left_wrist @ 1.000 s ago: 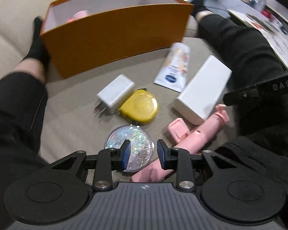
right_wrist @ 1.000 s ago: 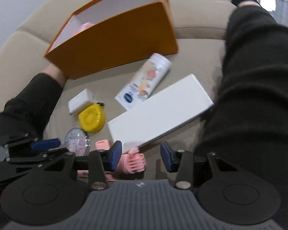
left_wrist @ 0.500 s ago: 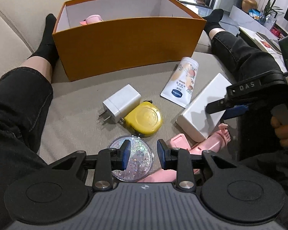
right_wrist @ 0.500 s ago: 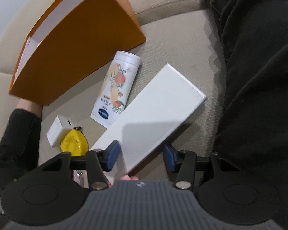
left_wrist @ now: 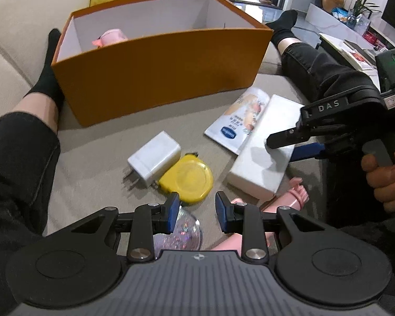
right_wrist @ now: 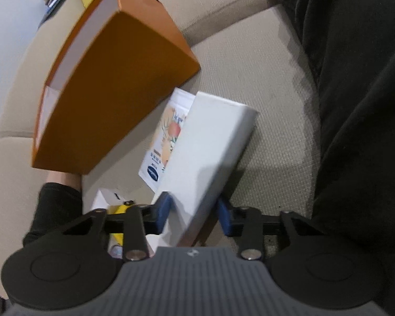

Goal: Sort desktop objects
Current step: 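Grasp the white box upright with the right gripper, then grasp the white lotion tube with the left gripper while the right holds the white box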

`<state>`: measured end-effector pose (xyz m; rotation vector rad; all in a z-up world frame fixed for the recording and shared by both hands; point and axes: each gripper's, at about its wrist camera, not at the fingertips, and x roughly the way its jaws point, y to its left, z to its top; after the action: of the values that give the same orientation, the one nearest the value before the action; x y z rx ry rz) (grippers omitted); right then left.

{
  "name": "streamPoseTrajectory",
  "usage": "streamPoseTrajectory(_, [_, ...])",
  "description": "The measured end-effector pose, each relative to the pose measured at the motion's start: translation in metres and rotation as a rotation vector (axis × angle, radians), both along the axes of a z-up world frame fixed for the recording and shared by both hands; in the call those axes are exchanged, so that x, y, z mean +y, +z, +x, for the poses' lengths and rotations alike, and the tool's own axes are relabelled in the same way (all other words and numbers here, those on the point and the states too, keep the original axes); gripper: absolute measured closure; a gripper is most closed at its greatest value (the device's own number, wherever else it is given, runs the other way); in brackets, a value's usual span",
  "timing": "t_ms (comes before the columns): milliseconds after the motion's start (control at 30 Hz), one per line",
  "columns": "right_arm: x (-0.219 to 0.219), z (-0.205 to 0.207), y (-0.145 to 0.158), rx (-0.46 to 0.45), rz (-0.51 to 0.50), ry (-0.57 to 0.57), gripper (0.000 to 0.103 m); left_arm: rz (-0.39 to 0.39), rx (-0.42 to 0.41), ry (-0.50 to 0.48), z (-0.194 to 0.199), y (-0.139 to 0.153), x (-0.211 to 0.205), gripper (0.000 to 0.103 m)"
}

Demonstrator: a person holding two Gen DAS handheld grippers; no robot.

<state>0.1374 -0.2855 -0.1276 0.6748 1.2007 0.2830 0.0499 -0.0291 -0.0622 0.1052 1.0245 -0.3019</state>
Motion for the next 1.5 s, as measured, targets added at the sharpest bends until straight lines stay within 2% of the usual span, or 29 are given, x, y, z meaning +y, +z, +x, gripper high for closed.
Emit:
streamPoseTrajectory(167, [-0.009,0.0,0.03,-0.092,-0.065,-0.006,0.074,0.005,-0.034,-0.041,0.012,0.009,-0.01,0.068])
streamPoseTrajectory(300, [-0.011,0.001,0.057,-0.2,-0.246,0.036,0.076,0.017,-0.056,-0.105,0.027,0.011,-0.028,0.068])
streamPoseTrajectory(400, [-0.003,0.003,0.062,-0.252,-0.389,0.092,0.076,0.012,-0.032,-0.139,0.043,0.003,-0.042,0.068])
streamPoseTrajectory(433, [-0.003,0.004,0.062,-0.26,-0.416,0.107,0.076,0.004,-0.018,-0.146,0.048,-0.001,-0.046,0.066])
streamPoseTrajectory(467, [0.0,0.005,0.059,-0.267,-0.435,0.123,0.076,-0.007,-0.006,-0.15,0.054,-0.005,-0.05,0.058])
streamPoseTrajectory(533, [0.002,0.006,0.052,-0.255,-0.445,0.142,0.075,-0.022,0.011,-0.147,0.064,-0.014,-0.057,0.043])
streamPoseTrajectory(833, [0.002,0.012,0.037,-0.251,-0.431,0.189,0.072,-0.012,0.104,-0.121,0.096,-0.046,-0.075,0.043])
streamPoseTrajectory(933, [0.003,0.013,0.035,-0.255,-0.433,0.199,0.072,-0.013,0.12,-0.129,0.096,-0.053,-0.079,0.034])
streamPoseTrajectory(1000, [0.003,0.015,0.033,-0.255,-0.432,0.208,0.071,0.0,0.122,-0.134,0.096,-0.055,-0.081,0.034])
streamPoseTrajectory(1033, [0.004,0.016,0.032,-0.254,-0.432,0.21,0.07,0.002,0.118,-0.138,0.095,-0.055,-0.082,0.037])
streamPoseTrajectory(1133, [0.003,0.018,0.03,-0.256,-0.427,0.212,0.07,-0.007,0.104,-0.16,0.091,-0.053,-0.084,0.062])
streamPoseTrajectory(1233, [0.003,0.017,0.03,-0.267,-0.427,0.218,0.071,-0.022,0.077,-0.159,0.087,-0.05,-0.082,0.077])
streamPoseTrajectory(1367, [0.002,0.017,0.031,-0.272,-0.415,0.217,0.071,-0.087,0.054,-0.131,0.083,-0.042,-0.072,0.09])
streamPoseTrajectory(1433, [0.002,0.016,0.032,-0.277,-0.408,0.222,0.072,-0.119,0.026,-0.126,0.078,-0.03,-0.068,0.093])
streamPoseTrajectory(1500, [0.003,0.014,0.033,-0.284,-0.394,0.226,0.072,-0.12,-0.016,-0.121,0.072,-0.015,-0.065,0.095])
